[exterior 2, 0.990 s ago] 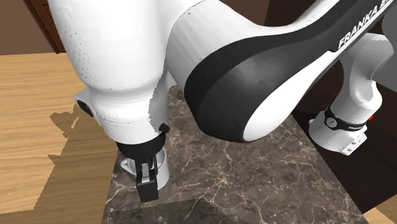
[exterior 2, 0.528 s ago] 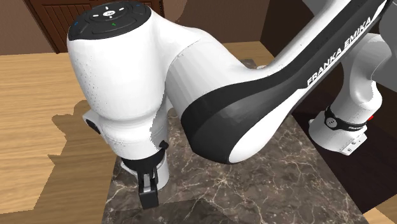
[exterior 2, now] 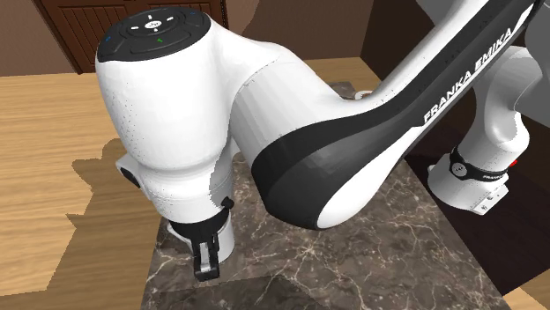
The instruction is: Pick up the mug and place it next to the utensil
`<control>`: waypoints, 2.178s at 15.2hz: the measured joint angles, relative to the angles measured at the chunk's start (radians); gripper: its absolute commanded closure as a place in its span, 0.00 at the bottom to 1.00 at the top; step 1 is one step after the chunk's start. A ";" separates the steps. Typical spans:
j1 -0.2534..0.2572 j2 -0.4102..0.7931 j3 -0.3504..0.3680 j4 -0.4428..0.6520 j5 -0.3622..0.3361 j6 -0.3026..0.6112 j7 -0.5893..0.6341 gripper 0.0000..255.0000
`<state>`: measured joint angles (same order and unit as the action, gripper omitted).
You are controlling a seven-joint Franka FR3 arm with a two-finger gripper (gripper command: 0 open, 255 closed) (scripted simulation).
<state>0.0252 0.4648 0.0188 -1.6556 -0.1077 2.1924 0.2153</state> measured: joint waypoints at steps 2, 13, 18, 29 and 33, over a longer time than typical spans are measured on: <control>0.000 0.000 0.000 0.000 0.000 0.000 0.000 1.00; -0.001 -0.016 0.001 0.016 0.002 -0.032 -0.004 1.00; -0.001 -0.042 0.002 0.047 0.006 -0.088 -0.010 1.00; 0.000 -0.078 0.004 0.142 0.012 -0.219 -0.021 1.00; 0.000 -0.088 0.005 0.182 0.014 -0.268 -0.026 1.00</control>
<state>0.0252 0.3770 0.0234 -1.4740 -0.0939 1.9239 0.1897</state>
